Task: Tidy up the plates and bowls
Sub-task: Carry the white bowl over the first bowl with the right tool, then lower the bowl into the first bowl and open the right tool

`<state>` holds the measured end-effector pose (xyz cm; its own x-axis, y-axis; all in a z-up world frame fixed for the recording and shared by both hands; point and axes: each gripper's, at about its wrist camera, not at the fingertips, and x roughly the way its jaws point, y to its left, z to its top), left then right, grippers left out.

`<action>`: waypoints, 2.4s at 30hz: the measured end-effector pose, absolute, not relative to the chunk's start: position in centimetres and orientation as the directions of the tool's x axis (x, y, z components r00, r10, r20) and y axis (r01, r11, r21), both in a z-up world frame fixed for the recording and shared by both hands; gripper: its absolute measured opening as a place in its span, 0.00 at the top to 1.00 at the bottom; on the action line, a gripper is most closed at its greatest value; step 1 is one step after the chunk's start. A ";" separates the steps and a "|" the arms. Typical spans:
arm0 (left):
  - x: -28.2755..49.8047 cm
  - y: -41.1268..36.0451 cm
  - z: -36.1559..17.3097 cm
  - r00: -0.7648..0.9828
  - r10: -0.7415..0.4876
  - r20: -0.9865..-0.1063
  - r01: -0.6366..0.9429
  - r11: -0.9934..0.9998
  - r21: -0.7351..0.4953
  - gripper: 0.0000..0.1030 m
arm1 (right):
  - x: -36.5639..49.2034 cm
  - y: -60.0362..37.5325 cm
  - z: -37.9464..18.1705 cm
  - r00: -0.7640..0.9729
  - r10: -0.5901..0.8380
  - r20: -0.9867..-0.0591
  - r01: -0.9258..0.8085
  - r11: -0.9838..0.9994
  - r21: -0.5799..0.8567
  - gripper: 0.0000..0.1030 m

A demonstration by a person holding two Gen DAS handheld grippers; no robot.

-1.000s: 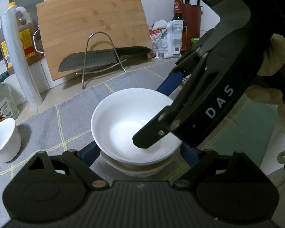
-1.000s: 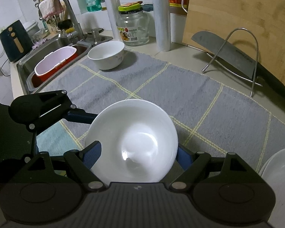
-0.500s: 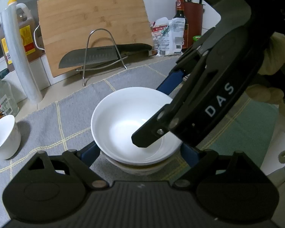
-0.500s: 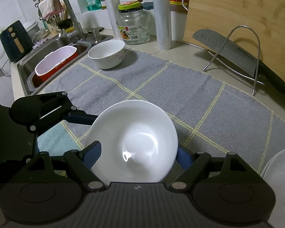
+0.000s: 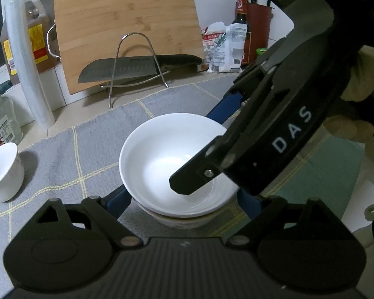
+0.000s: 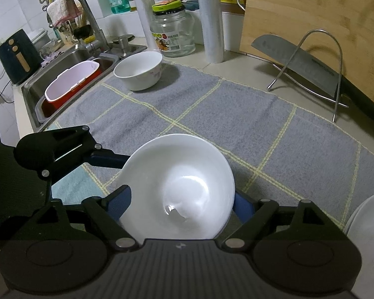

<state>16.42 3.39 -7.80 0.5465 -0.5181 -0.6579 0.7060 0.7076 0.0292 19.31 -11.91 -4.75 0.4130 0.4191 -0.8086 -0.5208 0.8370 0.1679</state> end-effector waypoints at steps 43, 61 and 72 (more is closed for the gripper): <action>16.0 5.1 -7.9 0.542 -0.521 -0.659 0.699 0.715 0.009 0.09 | 17.4 -12.6 -5.1 0.355 0.451 -0.819 -0.519 0.824 0.229 0.07; 15.2 4.8 -7.4 0.527 -0.567 -0.633 0.730 0.684 -0.004 0.08 | 17.2 -12.8 -4.7 0.361 0.454 -0.815 -0.508 0.828 0.237 0.07; 15.1 7.3 -7.3 0.577 -0.528 -0.623 0.681 0.732 0.010 0.05 | 16.9 -13.8 -3.5 0.416 0.410 -0.812 -0.490 0.853 0.180 0.00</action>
<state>15.09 7.30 -7.27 0.5770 -0.5283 -0.6229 0.6811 0.7321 0.0100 16.86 -13.76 -3.53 0.4161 0.4102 -0.8116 -0.4898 0.8530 0.1800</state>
